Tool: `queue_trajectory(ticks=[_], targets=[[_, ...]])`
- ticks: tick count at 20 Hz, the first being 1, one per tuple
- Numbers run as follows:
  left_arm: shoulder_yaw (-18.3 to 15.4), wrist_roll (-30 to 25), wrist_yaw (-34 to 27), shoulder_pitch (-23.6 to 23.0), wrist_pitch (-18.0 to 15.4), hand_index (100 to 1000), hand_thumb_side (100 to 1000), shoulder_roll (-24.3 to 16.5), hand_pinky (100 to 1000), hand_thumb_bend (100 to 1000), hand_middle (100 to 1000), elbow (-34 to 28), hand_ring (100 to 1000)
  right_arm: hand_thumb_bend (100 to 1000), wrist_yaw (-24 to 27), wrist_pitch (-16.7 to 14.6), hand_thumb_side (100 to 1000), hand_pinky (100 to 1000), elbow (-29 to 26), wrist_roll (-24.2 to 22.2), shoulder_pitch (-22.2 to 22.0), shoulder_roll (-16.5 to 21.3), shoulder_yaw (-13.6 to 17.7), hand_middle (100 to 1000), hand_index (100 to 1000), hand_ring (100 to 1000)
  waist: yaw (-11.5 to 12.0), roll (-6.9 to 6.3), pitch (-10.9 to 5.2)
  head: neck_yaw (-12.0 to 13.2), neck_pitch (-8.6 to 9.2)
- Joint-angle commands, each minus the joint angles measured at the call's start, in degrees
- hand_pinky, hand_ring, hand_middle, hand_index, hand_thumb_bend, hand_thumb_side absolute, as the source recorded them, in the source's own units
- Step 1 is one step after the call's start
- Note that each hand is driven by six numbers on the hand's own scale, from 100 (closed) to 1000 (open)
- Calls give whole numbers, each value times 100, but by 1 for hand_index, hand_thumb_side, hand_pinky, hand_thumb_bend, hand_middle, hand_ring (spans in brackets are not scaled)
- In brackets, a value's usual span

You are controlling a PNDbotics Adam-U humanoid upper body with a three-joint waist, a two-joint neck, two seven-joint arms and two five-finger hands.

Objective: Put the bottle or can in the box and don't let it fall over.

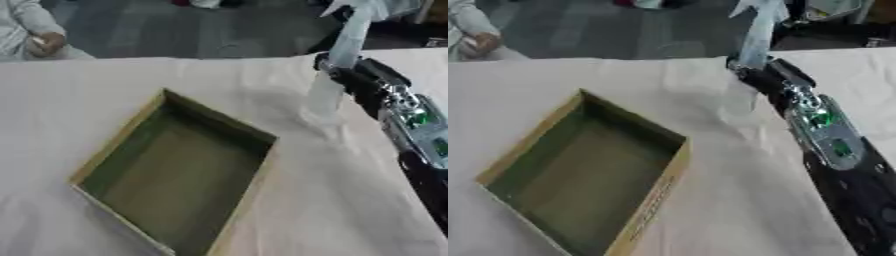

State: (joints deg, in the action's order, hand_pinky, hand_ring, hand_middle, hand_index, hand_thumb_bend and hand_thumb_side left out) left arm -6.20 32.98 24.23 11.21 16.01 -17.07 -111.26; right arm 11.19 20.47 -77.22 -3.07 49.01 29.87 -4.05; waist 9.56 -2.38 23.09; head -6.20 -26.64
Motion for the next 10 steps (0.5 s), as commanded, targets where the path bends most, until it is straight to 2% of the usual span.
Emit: queue_trajectory(ticks=[1,5,10], targets=[[-61,8,-29,36,-33,662,549,-55,959,100,435,-74,405,100,176,-55,440,895,103,205,-23,-37,43,758,814,809,-2,-25,-78,13,36],[-64,11,-43,40,-67,660,551,-43,961,100,433,-79,402,100,340,-300,441,900,169,550,-85,-104,25,771,816,817,-11,-42,-84,13,27],[-65,1,-48,46,-99,658,551,-20,962,100,431,-75,400,100,369,-529,437,901,380,679,-138,-190,-8,769,790,815,12,-47,-91,-26,40]])
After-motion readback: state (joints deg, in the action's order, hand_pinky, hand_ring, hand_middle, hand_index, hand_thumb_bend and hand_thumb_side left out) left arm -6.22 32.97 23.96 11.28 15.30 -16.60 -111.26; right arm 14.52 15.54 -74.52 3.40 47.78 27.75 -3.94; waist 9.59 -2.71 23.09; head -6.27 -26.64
